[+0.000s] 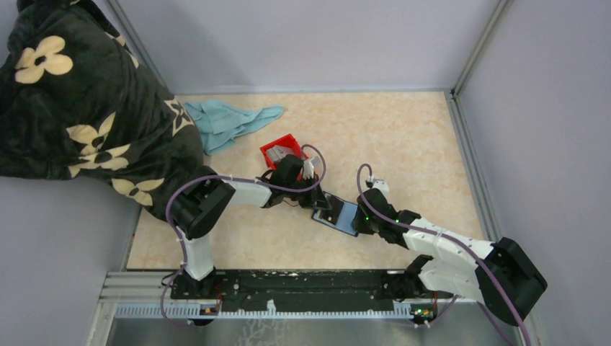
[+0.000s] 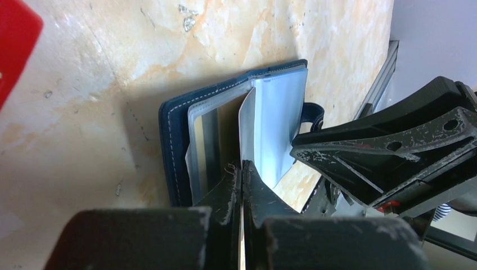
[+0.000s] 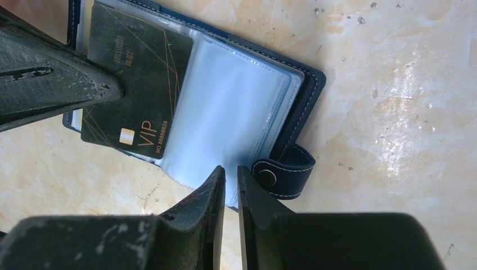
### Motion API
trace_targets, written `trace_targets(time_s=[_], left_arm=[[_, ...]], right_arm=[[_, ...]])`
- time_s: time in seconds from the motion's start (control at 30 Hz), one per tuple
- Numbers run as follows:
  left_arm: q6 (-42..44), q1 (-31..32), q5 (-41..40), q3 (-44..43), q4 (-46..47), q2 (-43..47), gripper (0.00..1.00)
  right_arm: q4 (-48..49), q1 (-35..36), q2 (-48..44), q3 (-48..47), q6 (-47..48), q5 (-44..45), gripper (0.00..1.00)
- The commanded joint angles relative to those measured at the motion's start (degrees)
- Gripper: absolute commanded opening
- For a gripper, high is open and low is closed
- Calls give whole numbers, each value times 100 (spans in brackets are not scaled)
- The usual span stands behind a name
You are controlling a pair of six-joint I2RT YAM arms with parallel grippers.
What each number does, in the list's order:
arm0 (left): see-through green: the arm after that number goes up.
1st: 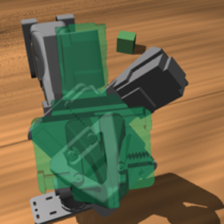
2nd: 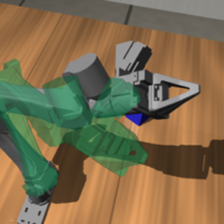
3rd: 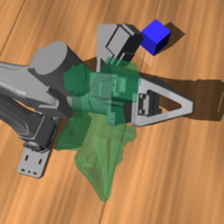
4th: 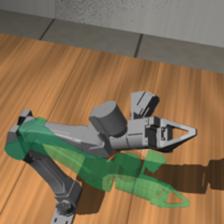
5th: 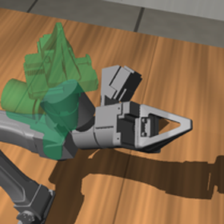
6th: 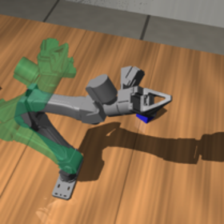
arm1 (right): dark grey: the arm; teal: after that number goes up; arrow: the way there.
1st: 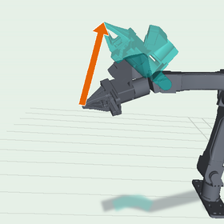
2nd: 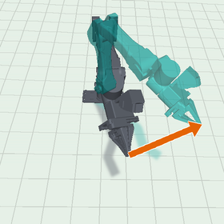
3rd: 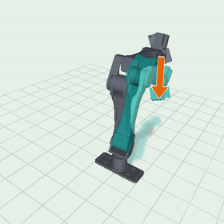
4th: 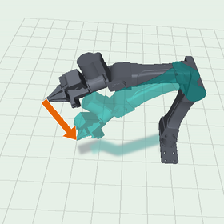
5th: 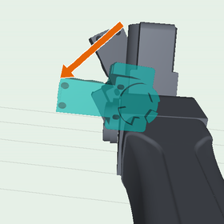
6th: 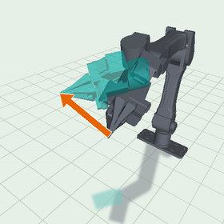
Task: Put the credit cards into the card holder
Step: Insert the credit card into the card holder.
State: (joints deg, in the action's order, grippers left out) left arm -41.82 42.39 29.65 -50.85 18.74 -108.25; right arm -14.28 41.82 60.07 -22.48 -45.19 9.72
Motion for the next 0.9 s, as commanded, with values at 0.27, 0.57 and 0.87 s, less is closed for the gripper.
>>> trace_targets(time_s=[0.27, 0.57, 0.87], left_arm=[[125, 54, 356, 70, -467, -190, 0], [69, 137, 642, -249, -398, -411, 0], [71, 147, 781, -286, -327, -452, 0]], right_arm=[[-216, -36, 146, 143, 19, 104, 15], [-250, -33, 96, 168, 10, 115, 15], [-222, -35, 109, 208, 10, 107, 15]])
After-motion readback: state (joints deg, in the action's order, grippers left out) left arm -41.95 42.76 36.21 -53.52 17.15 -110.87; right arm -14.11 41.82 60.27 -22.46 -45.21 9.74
